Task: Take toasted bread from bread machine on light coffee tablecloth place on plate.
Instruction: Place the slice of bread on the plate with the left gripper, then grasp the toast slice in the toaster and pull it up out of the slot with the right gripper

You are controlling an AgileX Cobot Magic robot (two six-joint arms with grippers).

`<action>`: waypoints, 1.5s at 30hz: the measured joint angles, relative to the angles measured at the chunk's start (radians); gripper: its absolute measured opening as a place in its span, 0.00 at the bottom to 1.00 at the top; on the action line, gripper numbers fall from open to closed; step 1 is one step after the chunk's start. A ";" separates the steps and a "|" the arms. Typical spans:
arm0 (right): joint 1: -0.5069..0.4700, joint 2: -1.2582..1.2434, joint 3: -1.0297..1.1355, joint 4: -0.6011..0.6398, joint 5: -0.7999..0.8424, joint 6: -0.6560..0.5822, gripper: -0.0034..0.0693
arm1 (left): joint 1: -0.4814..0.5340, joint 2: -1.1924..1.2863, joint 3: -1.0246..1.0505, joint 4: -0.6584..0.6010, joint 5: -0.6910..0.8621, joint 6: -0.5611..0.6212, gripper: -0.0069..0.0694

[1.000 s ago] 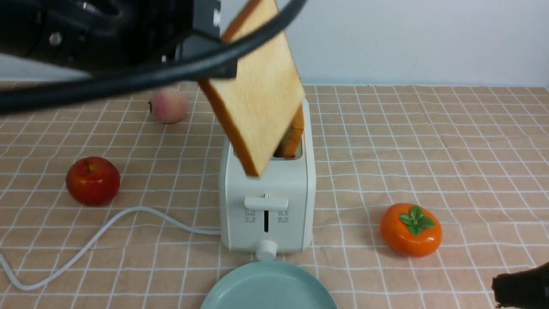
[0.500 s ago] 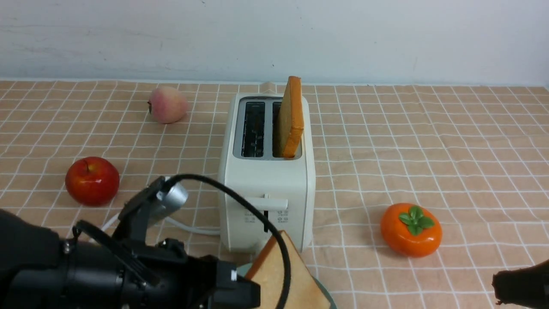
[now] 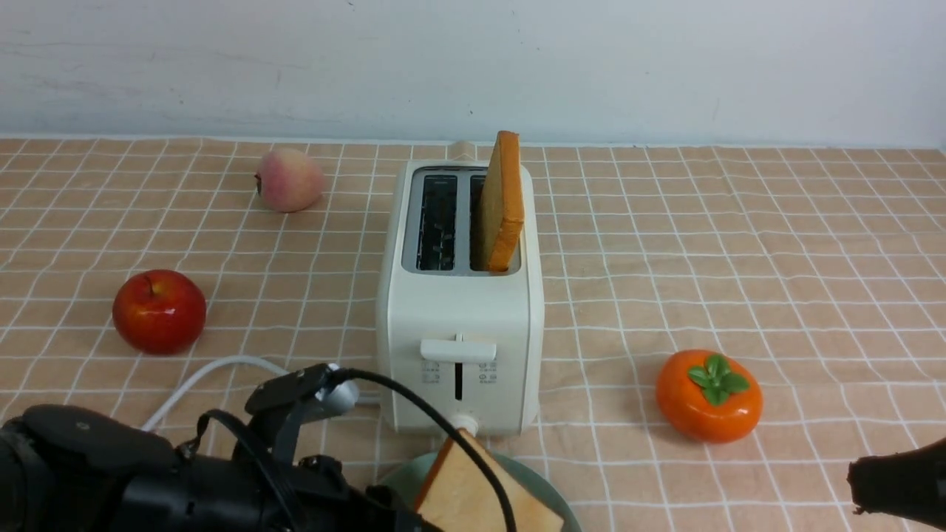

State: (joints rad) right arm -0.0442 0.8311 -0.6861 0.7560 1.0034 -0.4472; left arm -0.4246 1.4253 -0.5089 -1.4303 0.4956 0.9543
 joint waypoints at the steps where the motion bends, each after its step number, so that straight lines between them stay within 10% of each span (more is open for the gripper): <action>1: 0.000 0.001 -0.006 0.000 0.007 0.000 0.08 | 0.000 0.000 0.000 0.007 -0.006 -0.002 0.53; 8: 0.000 0.029 -0.187 0.018 0.203 0.023 0.09 | 0.000 -0.060 0.000 0.258 -0.094 -0.204 0.59; 15: 0.000 0.041 -0.276 0.017 0.206 0.046 0.10 | 0.000 -0.232 0.000 0.666 -0.067 -0.563 0.43; 21: 0.000 0.153 -0.278 0.022 0.186 0.049 0.11 | 0.000 -0.504 0.000 1.093 -0.004 -1.001 0.08; 26: 0.044 0.281 -0.281 0.060 0.171 0.073 0.17 | 0.000 -0.747 0.000 1.276 0.022 -1.289 0.07; 37: 0.387 0.526 -0.569 -0.243 -0.007 0.367 0.37 | 0.000 -1.044 0.001 1.309 0.059 -1.342 0.07; 45: 0.463 0.820 -0.943 -0.508 0.024 0.630 0.79 | 0.000 -1.113 0.001 1.313 0.158 -1.342 0.07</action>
State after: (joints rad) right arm 0.4184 1.6510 -1.6295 0.2477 1.0270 0.1831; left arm -0.4246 0.3123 -0.5077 -0.1174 0.6532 -0.3879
